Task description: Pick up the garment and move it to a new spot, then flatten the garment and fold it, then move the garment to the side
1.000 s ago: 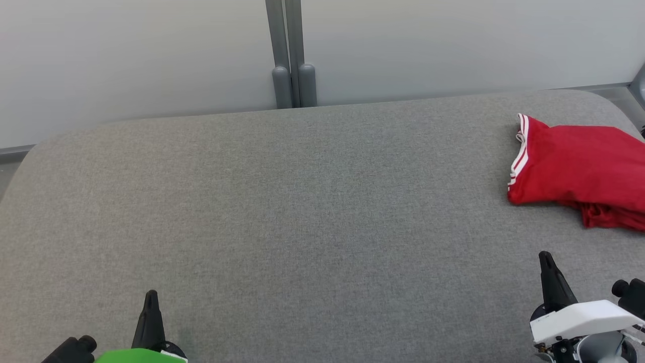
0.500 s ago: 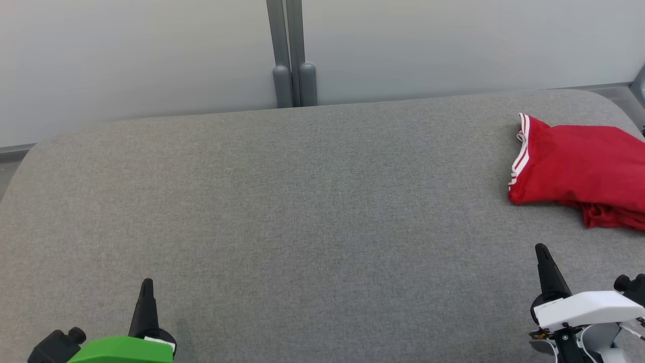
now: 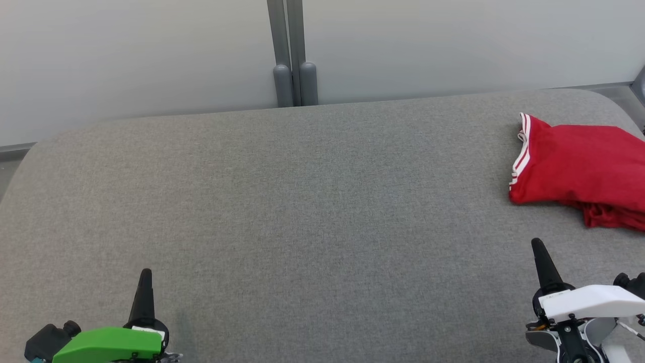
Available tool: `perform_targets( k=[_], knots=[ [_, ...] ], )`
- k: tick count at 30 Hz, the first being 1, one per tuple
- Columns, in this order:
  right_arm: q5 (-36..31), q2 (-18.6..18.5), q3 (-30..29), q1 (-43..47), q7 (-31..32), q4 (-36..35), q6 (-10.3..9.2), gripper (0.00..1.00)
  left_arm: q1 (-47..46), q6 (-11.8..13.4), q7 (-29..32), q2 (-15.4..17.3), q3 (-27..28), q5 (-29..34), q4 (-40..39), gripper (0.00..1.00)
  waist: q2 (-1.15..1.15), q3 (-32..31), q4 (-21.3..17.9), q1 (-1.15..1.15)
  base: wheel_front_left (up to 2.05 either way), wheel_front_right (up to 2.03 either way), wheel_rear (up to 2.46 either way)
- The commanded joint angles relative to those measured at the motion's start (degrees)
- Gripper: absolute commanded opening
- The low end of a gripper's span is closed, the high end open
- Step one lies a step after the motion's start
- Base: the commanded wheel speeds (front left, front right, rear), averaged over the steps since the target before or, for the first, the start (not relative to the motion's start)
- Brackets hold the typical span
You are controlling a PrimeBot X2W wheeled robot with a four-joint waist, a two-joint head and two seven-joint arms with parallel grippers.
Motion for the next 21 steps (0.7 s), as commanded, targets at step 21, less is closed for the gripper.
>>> perform_targets(
  k=[21],
  knots=[
    [12.9,0.7,-0.8,-2.9,3.2,0.1,0.00,0.00,-4.3,-2.0,3.2,0.3,2.0,-11.4,0.9,0.00,0.00,0.1,0.2,0.00,0.00,0.00,0.00]
  ],
)
